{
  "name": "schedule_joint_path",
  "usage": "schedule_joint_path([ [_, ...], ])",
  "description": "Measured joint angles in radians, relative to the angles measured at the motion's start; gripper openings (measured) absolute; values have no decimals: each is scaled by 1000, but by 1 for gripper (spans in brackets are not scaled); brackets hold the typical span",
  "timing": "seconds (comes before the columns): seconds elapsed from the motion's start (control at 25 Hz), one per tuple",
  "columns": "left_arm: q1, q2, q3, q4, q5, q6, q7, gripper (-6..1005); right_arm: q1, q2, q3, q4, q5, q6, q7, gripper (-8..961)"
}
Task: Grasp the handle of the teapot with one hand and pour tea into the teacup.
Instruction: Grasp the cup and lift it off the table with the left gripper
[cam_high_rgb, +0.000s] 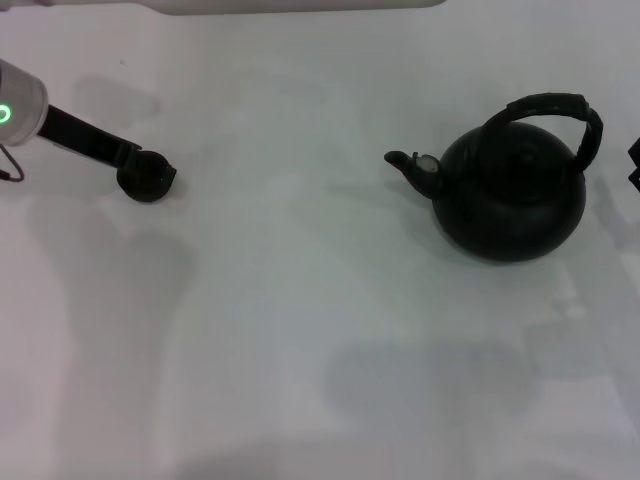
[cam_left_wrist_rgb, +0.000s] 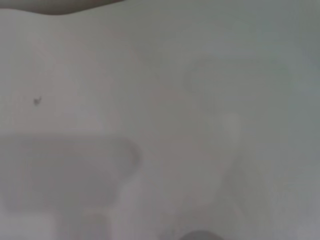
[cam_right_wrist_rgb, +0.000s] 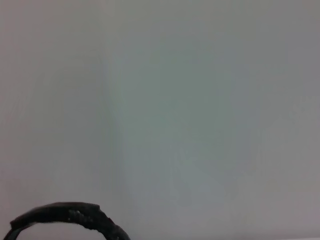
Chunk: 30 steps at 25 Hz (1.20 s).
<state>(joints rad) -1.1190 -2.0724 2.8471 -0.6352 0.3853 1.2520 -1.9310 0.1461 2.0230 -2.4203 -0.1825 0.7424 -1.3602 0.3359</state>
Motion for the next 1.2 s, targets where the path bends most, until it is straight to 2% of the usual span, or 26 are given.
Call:
schedule_joint_path([
  [1.2,-1,3,0,16,21,-18,-26,776,0,0,3,0,0,4,0,874],
])
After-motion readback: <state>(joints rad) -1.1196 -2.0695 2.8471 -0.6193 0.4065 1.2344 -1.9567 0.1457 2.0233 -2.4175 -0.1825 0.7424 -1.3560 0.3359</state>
